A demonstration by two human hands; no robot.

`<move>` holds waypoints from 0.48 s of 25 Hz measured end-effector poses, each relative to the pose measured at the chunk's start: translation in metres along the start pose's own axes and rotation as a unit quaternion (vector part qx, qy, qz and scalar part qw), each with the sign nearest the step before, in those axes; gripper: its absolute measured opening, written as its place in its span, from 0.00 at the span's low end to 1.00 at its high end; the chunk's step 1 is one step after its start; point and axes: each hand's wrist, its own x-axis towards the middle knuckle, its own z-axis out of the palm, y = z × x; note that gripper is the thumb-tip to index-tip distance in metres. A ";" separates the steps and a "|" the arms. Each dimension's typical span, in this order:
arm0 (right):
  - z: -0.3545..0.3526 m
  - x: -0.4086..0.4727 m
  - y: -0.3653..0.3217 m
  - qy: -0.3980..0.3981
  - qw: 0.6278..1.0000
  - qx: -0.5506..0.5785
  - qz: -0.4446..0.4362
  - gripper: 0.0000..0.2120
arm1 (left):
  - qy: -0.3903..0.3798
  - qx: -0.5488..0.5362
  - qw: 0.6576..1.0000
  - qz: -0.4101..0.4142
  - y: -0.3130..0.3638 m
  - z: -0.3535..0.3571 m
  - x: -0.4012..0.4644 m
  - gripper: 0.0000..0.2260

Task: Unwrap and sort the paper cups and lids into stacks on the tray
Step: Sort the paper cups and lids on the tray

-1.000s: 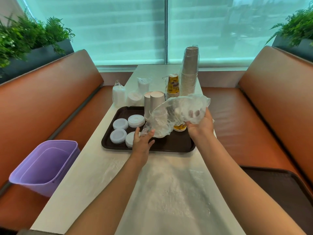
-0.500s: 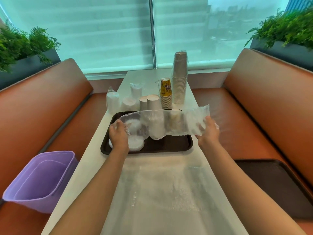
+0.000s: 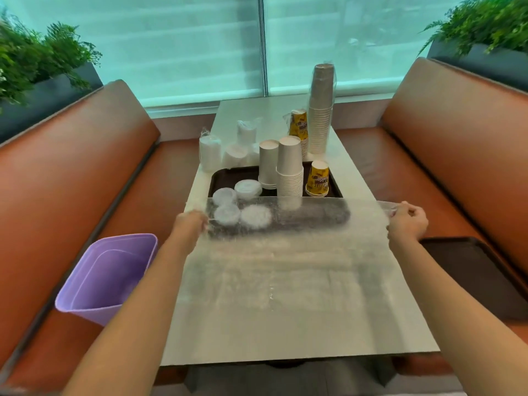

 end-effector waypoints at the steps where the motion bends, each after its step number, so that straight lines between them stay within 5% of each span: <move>1: -0.005 0.001 0.004 0.012 1.000 -0.017 -0.006 0.07 | -0.016 0.013 1.000 0.007 -0.009 -0.003 -0.002 0.06; 7: -0.023 -0.012 0.011 0.008 0.994 -0.099 -0.045 0.09 | 0.046 0.174 0.980 0.081 -0.044 -0.016 -0.004 0.14; 12: -0.024 -0.025 0.021 -0.148 0.967 -0.124 0.164 0.12 | 0.008 0.133 0.991 -0.003 -0.056 -0.015 -0.011 0.17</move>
